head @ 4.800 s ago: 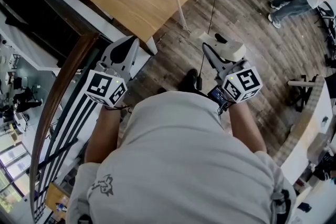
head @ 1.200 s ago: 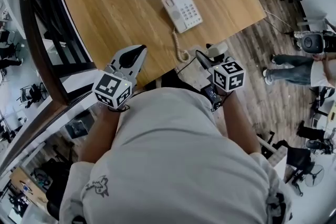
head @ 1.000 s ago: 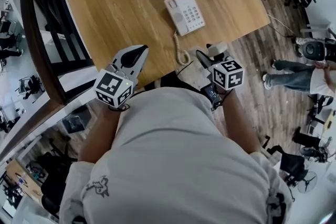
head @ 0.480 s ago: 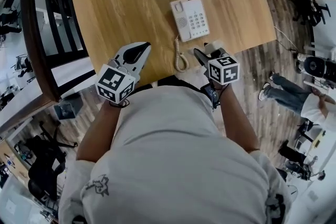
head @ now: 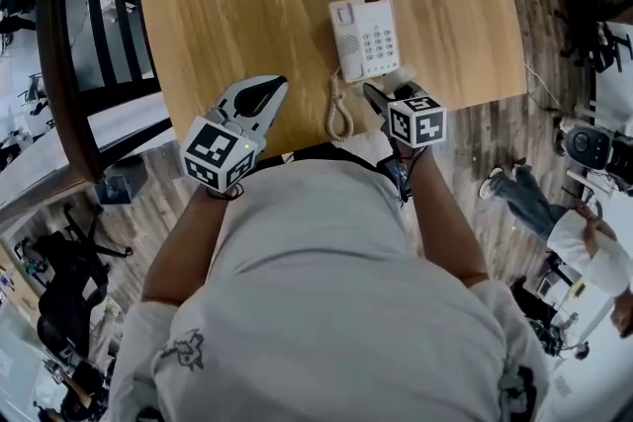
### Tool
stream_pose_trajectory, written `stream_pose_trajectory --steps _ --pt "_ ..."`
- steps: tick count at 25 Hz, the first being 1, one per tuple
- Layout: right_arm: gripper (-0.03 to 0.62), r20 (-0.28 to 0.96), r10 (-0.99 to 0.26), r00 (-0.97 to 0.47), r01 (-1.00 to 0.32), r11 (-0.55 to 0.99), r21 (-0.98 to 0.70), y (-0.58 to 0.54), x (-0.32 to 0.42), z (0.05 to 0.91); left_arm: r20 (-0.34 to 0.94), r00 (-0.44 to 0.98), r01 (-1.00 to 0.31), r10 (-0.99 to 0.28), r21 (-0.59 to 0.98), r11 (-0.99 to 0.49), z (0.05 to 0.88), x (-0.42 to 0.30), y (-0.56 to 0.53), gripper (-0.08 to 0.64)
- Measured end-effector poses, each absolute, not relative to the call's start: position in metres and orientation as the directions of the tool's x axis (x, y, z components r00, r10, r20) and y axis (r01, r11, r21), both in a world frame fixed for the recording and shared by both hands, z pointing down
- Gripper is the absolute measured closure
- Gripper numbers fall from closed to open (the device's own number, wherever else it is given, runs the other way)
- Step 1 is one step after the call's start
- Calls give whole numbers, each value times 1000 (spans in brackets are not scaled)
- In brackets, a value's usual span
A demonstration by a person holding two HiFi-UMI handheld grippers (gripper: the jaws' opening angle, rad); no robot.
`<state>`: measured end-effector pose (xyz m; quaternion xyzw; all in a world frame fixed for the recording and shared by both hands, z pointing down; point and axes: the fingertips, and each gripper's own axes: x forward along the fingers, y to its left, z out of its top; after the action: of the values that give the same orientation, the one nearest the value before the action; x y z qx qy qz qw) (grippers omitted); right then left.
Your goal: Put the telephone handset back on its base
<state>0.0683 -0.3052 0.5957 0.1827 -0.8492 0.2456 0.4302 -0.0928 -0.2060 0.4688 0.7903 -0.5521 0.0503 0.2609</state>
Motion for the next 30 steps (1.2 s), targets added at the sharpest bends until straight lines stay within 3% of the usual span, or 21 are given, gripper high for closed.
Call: stream_pose_trajectory --steps 30 --pt "370 821 -15 -571 -469 827 -310 -356 5 643 432 308 -911 -848 389 -132 500 -111 -231 554"
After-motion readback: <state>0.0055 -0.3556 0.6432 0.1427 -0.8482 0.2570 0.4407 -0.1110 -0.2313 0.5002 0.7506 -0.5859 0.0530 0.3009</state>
